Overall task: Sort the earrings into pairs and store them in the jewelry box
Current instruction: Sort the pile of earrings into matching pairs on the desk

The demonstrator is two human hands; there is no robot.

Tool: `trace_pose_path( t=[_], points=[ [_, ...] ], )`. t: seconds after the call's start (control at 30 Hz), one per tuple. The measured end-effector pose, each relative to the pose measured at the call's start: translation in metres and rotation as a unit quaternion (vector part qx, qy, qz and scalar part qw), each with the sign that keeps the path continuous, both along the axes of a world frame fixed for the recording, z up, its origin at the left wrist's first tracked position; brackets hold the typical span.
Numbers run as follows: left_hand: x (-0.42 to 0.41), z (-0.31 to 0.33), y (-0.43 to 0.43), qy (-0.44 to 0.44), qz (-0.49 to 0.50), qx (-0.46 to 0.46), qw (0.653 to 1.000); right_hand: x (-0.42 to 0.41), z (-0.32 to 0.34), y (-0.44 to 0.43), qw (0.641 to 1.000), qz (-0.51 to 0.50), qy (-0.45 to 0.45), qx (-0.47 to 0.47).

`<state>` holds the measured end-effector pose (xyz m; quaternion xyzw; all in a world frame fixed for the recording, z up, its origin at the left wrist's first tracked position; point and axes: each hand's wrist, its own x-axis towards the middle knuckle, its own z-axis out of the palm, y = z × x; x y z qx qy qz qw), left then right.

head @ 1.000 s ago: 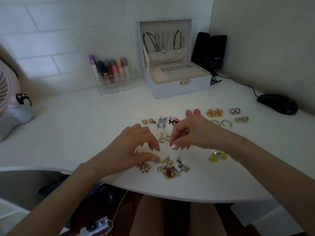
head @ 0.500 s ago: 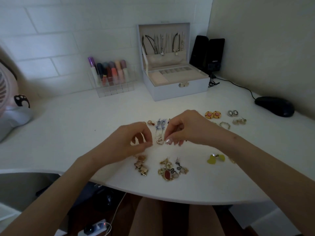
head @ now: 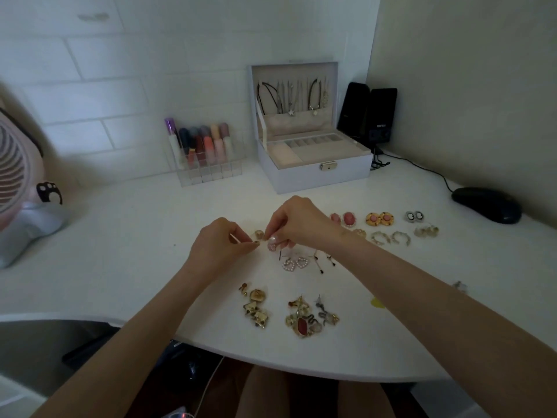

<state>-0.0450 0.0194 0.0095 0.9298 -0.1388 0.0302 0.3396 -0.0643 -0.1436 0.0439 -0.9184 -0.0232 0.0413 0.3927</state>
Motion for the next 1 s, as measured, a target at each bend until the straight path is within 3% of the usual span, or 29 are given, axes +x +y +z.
trace_pose_path(
  t=[0.27,0.43,1.0],
  points=[
    [0.006,-0.009,0.011,0.009,0.023,0.052,0.998,0.008,-0.009,0.011,0.998,-0.003,-0.022,-0.062],
    [0.002,-0.007,0.016,-0.006,-0.021,-0.007,1.0,0.006,-0.01,0.01,0.994,0.001,-0.056,-0.089],
    [0.004,-0.014,-0.003,-0.035,-0.055,-0.007,0.998,0.002,-0.013,0.006,0.985,0.016,-0.102,-0.139]
  ],
)
